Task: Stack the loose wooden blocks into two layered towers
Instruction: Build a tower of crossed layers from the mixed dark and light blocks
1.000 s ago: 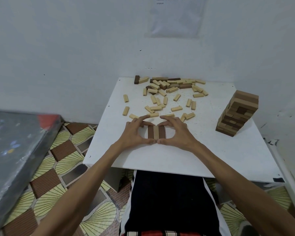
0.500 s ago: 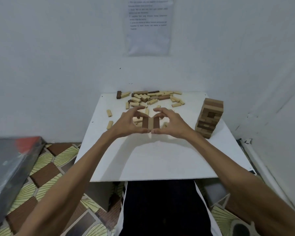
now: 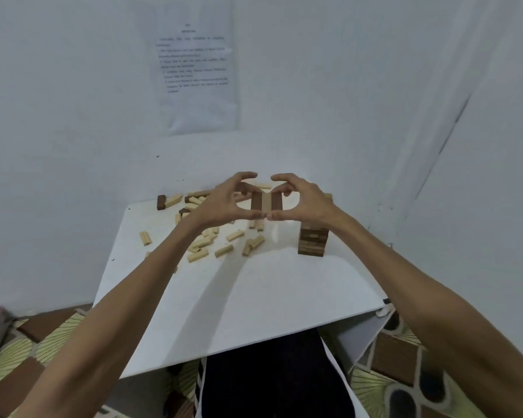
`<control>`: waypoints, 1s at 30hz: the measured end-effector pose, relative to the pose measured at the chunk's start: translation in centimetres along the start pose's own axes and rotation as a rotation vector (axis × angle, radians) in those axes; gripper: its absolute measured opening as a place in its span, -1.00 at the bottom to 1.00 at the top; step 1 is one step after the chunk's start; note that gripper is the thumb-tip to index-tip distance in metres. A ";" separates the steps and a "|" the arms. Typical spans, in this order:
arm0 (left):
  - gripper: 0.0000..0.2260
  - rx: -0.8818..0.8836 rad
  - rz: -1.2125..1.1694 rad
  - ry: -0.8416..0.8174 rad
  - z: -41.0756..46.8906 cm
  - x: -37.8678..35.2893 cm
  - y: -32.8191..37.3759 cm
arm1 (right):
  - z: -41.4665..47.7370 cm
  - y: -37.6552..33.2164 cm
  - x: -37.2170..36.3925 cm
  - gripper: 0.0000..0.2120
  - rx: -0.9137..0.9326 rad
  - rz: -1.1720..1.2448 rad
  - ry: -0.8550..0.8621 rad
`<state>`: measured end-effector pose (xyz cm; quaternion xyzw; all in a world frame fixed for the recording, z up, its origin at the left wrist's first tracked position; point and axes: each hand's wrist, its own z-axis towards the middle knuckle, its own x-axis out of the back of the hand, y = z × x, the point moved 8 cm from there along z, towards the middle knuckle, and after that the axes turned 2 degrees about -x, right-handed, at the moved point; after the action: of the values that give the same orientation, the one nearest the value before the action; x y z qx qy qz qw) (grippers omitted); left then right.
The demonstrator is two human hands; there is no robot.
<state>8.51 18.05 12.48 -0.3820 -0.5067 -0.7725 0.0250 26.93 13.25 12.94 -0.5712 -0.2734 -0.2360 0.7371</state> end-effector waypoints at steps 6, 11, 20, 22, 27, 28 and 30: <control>-0.18 -0.064 0.033 -0.048 4.2 -2.9 3.0 | -0.5 3.0 4.8 -0.21 -0.062 0.001 0.053; -0.18 -0.087 0.079 -0.063 6.8 -5.6 4.0 | -0.8 6.0 6.9 -0.21 -0.105 -0.004 0.074; -0.13 -0.080 0.070 -0.137 9.3 -8.6 4.2 | -1.3 9.2 8.5 -0.19 -0.153 -0.006 0.074; -0.16 -0.080 0.073 -0.138 9.5 -8.9 4.2 | -1.4 9.5 8.7 -0.19 -0.155 -0.009 0.074; -0.13 -0.093 0.093 -0.146 9.7 -9.2 4.5 | -1.7 10.0 8.9 -0.18 -0.163 0.002 0.075; -0.14 -0.097 0.097 -0.150 9.8 -9.2 4.5 | -1.7 10.0 8.8 -0.18 -0.160 0.000 0.077; -0.14 -0.102 0.109 -0.152 9.8 -9.3 4.4 | -1.7 10.1 8.7 -0.18 -0.159 -0.003 0.080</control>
<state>22.48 20.53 11.99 -0.4671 -0.4456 -0.7637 0.0092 40.22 13.69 11.29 -0.6176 -0.2249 -0.2810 0.6993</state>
